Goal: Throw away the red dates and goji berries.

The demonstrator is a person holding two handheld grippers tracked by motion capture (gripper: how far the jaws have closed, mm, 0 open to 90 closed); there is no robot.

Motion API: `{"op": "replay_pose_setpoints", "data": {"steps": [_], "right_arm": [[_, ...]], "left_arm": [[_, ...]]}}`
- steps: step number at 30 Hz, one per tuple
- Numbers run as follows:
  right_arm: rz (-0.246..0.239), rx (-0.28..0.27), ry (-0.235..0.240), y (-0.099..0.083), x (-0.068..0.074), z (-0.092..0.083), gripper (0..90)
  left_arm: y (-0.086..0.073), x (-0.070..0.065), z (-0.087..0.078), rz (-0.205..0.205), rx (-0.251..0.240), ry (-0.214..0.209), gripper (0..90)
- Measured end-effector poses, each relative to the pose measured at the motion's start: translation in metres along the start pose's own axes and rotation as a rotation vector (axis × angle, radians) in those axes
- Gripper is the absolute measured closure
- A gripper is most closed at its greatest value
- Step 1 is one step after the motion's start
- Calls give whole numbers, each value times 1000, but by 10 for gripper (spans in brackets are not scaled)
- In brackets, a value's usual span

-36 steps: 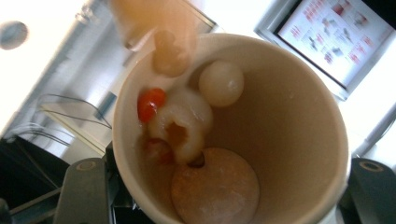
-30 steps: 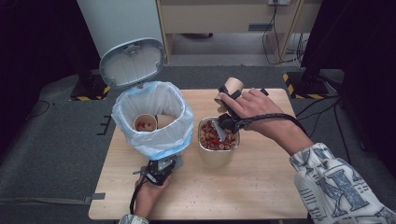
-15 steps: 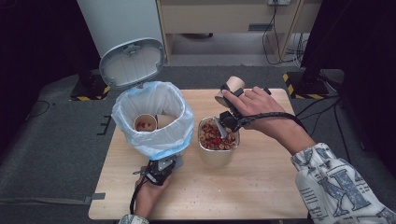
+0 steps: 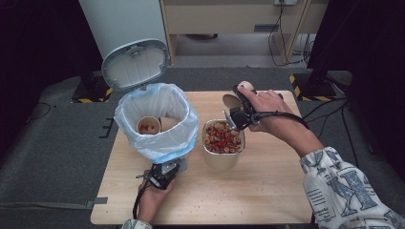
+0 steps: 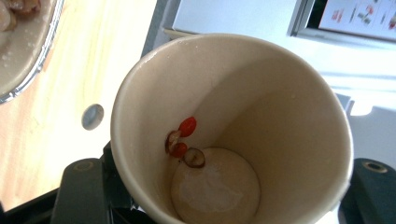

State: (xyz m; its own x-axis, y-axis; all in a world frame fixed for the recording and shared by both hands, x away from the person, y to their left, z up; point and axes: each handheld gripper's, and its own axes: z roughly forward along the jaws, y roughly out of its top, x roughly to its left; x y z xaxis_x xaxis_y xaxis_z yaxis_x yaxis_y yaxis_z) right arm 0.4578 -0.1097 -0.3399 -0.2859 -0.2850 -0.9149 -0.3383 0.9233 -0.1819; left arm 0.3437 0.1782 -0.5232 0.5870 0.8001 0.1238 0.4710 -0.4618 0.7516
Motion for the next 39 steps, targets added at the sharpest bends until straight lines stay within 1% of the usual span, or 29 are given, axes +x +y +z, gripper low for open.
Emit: {"op": "replay_pose_setpoints", "data": {"steps": [4,5,6,7,8,9,11,12,13,14,15,17,18,20,23,25,26,28,30,31,37,39], "right_arm": [[110,-28,28,-8,0,3,309],[127,-30,34,-11,-1,4,309],[156,-37,40,-13,0,5,308],[176,-40,45,-15,0,6,308],[176,-40,45,-15,0,6,308],[219,-47,55,-19,0,7,308],[256,-53,60,-23,1,9,308],[258,-51,62,-24,0,9,308],[273,-55,64,-26,0,10,308],[289,-59,66,-27,0,10,308],[298,-59,65,-28,-1,10,308],[337,-65,67,-30,-1,11,308],[337,-70,70,-32,-2,11,308],[379,-81,80,-35,-2,12,308],[412,-89,94,-39,-2,12,308],[449,-99,104,-42,-1,13,308],[478,-99,113,-44,-1,13,308],[494,-109,119,-49,-1,15,309],[532,-107,130,-53,0,15,308],[535,-114,134,-55,-1,16,308],[651,-145,167,-68,0,16,309],[690,-159,185,-71,1,17,309]], "left_arm": [[0,0,0,-1,0,-2,899],[0,0,0,0,0,-2,900],[0,0,0,-1,-1,-2,900],[0,0,0,-1,-1,-2,900],[0,0,0,-1,-1,-2,900],[0,0,0,0,0,-1,900],[0,0,0,0,0,-1,900],[0,0,0,0,-1,-1,900],[0,0,0,0,-1,-1,900],[0,-1,0,-11,-1,10,900],[0,-1,0,-12,-2,5,900],[0,-1,0,-12,-2,2,900],[0,-1,0,-12,-2,1,900],[0,-1,0,-12,-2,0,899],[0,-1,0,-12,-2,2,900],[0,-1,0,-12,-2,2,900],[0,-1,0,-11,-2,2,900],[0,-1,0,-11,-2,2,900],[0,-1,0,-10,-1,3,900],[0,-1,0,-11,-2,3,899],[-1,-1,0,-12,-3,1,900],[0,-1,0,-11,-2,3,900]]}}
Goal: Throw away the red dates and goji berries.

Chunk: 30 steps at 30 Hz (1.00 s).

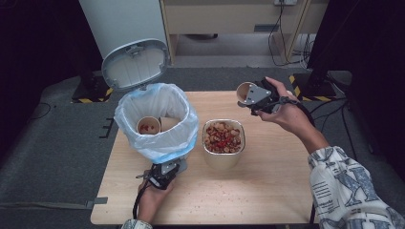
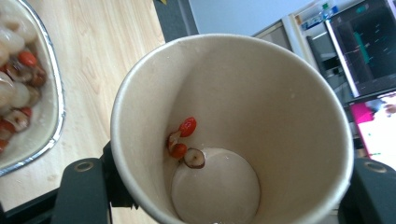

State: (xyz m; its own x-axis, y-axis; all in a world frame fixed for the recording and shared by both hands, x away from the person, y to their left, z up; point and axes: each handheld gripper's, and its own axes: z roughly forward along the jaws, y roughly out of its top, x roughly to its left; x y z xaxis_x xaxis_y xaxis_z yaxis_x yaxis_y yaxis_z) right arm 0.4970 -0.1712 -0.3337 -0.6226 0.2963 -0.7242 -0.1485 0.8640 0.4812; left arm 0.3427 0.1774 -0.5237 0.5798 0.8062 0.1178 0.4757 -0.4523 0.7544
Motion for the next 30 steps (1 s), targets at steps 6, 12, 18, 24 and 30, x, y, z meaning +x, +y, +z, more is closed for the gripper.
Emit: {"op": "replay_pose_setpoints", "data": {"steps": [6,12,18,24,30], "right_arm": [[115,-18,60,-10,-6,1,309],[201,-46,98,-14,-12,0,309],[276,-67,134,-16,-16,-3,309],[396,-98,178,-22,-21,-5,308],[456,-111,208,-26,-23,-5,307]], "left_arm": [[0,0,0,2,2,2,899],[0,0,0,2,2,0,900],[0,0,0,2,2,1,900],[0,0,0,5,4,0,900],[0,1,-1,17,14,5,900]]}}
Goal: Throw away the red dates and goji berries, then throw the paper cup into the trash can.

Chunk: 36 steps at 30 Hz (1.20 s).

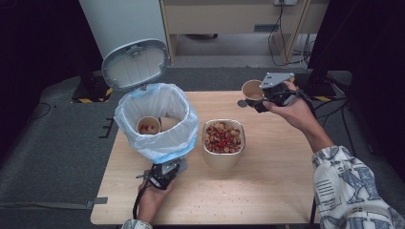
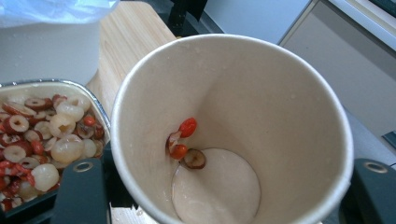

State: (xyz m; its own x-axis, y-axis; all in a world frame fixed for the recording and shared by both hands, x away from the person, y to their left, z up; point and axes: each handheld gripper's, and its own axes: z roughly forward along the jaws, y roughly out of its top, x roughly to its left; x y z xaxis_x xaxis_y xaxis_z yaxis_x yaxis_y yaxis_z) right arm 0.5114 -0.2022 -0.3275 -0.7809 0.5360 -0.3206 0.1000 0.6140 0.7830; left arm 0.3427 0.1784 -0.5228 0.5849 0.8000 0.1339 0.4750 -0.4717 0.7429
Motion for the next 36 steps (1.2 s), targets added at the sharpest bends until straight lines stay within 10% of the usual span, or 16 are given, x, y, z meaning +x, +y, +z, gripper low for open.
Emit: {"op": "replay_pose_setpoints", "data": {"steps": [36], "right_arm": [[170,2,136,-3,-8,-15,310]], "left_arm": [[0,0,0,-1,-2,-2,900]]}}
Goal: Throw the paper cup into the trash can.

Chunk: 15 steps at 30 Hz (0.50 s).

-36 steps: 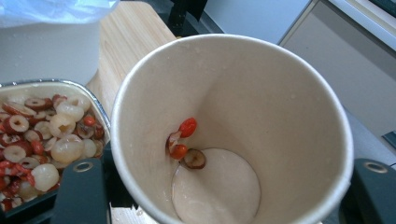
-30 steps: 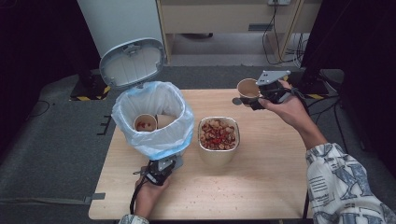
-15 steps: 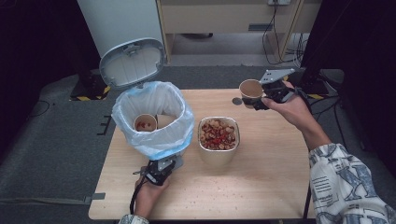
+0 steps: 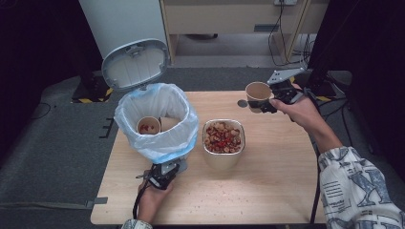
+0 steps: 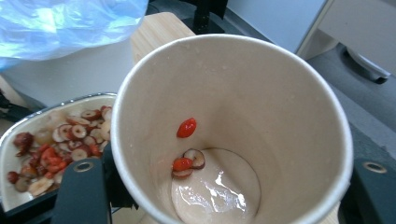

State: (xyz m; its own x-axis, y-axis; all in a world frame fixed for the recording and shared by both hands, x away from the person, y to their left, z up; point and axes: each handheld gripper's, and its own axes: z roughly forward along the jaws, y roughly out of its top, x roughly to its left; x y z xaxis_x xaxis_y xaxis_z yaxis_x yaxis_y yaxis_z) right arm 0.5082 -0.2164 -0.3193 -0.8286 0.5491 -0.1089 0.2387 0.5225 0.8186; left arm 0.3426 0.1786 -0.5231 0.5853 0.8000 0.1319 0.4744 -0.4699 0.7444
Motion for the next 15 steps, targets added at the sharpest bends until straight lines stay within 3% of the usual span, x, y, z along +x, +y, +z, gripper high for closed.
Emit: {"op": "replay_pose_setpoints", "data": {"steps": [15], "right_arm": [[5,-12,38,18,11,-1,308]], "left_arm": [[0,-1,0,0,-2,6,899]]}}
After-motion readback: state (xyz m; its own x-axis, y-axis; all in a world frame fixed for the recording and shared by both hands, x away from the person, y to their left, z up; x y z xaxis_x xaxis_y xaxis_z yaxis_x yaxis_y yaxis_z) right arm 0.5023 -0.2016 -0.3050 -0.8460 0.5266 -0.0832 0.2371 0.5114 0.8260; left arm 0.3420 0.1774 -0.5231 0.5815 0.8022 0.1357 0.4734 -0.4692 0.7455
